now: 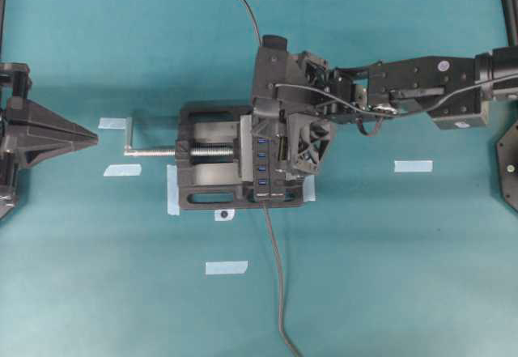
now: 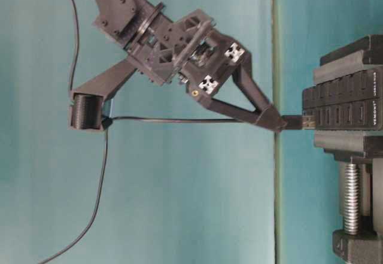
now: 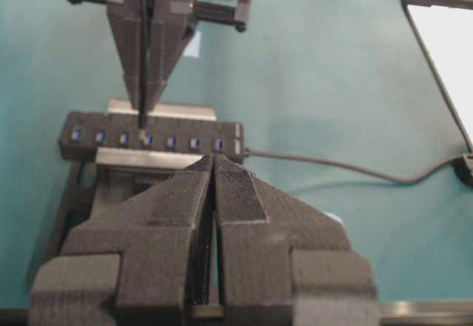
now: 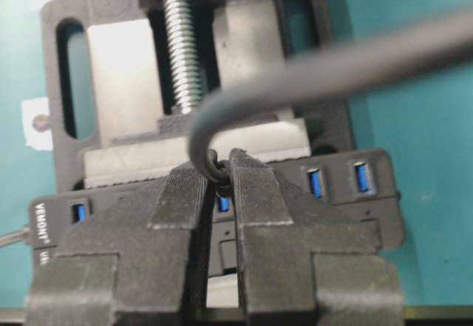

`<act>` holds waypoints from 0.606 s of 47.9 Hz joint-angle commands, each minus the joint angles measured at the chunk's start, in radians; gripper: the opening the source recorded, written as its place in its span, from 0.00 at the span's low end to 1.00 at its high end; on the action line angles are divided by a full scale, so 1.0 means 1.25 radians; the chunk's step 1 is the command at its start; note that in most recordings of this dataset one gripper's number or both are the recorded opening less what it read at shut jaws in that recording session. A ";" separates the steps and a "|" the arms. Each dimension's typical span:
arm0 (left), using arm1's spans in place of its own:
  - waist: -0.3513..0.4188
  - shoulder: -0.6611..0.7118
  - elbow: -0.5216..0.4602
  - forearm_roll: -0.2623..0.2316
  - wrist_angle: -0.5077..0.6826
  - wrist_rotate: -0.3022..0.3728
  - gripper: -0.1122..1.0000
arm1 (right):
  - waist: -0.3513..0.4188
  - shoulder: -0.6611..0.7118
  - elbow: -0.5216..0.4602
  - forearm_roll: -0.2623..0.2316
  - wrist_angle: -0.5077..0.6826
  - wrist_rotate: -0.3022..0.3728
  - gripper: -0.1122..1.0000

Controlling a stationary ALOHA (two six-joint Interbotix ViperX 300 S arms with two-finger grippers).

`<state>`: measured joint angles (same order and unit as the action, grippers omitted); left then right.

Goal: Insert the USB into the center port of the fixed hub
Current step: 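Carry the plug along the hub to above the center port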

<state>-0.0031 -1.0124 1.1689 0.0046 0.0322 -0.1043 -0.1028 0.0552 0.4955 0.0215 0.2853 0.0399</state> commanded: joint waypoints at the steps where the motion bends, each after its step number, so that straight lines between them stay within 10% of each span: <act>1: -0.001 0.007 -0.011 0.001 -0.005 -0.002 0.10 | 0.004 -0.010 -0.004 0.002 -0.010 0.020 0.16; 29: -0.001 0.007 -0.012 0.001 -0.004 -0.002 0.10 | 0.007 -0.010 0.006 0.002 -0.012 0.026 0.16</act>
<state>-0.0031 -1.0109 1.1704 0.0046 0.0322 -0.1058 -0.0966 0.0568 0.5123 0.0230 0.2792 0.0614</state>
